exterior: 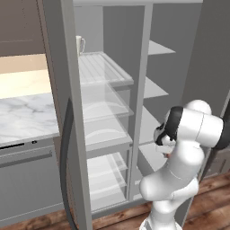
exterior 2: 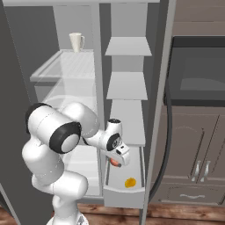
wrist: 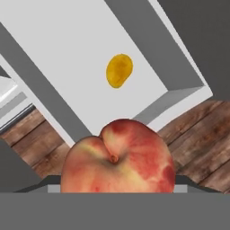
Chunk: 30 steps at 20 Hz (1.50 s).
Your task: Take the peach and mango from the fridge shelf and place them in the freezer drawer to begin freezing them.
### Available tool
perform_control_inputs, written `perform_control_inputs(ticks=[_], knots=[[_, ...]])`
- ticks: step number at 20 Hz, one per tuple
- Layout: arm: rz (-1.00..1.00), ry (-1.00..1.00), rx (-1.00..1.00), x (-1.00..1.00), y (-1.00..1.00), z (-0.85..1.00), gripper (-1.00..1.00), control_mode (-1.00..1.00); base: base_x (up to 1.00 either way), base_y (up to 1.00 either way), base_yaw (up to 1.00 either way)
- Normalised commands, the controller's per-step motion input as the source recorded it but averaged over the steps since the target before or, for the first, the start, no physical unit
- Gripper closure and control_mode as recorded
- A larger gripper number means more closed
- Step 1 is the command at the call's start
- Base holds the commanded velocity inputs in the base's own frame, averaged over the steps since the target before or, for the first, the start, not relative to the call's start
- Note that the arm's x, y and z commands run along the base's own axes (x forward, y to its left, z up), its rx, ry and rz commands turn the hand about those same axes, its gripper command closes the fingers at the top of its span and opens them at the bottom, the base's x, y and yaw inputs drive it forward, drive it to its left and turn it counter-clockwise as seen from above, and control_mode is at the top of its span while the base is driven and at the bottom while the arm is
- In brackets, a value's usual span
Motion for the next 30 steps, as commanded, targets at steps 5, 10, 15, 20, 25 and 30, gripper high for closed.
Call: perform_control_inputs(ticks=[5,10,15,20,25,30], knots=[[0.03,-0.11,0.00,0.22,-0.09,-0.41,1.00,-1.00,0.00,0.00,0.00],[0.01,0.00,0.00,0.14,-0.19,-0.25,1.00,-1.00,0.00,0.00,0.00],[0.01,0.00,0.00,0.15,-0.09,-0.24,1.00,-1.00,0.00,0.00,0.00],[0.00,0.00,0.00,0.23,0.00,-0.32,1.00,-1.00,0.00,0.00,0.00],[0.00,0.00,0.00,0.23,0.00,-0.16,1.00,-1.00,0.00,0.00,0.00],[0.00,0.00,0.00,0.15,0.00,-0.12,1.00,-1.00,0.00,0.00,0.00]])
